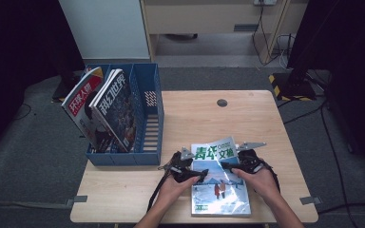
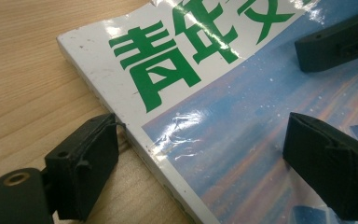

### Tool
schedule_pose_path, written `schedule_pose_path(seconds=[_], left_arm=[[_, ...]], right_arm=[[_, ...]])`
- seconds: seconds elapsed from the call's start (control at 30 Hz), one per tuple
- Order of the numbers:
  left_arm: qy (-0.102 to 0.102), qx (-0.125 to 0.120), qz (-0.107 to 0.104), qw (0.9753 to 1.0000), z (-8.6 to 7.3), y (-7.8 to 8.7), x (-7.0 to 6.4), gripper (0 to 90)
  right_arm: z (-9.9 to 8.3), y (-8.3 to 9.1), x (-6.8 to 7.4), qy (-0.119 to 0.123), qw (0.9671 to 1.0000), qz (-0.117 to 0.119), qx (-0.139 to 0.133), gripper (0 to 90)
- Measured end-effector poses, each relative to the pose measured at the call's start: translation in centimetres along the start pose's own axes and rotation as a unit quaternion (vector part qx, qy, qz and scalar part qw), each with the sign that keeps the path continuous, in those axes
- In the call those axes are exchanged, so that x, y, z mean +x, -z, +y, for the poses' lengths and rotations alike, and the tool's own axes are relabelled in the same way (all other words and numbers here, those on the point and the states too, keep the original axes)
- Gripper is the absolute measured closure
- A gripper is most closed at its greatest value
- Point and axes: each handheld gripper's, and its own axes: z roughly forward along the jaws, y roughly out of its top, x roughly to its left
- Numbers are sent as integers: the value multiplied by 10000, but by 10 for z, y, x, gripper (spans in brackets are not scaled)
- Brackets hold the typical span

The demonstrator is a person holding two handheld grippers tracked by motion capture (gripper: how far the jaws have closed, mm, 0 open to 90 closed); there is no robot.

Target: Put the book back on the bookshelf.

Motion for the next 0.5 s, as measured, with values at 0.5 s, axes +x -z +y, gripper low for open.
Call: schedule_pose_path(seconds=[0.5], left_arm=[[128, -71, -186, 9997, 2, 0, 9, 126]], right_arm=[[7, 18, 0, -141, 9965, 564, -603, 838]])
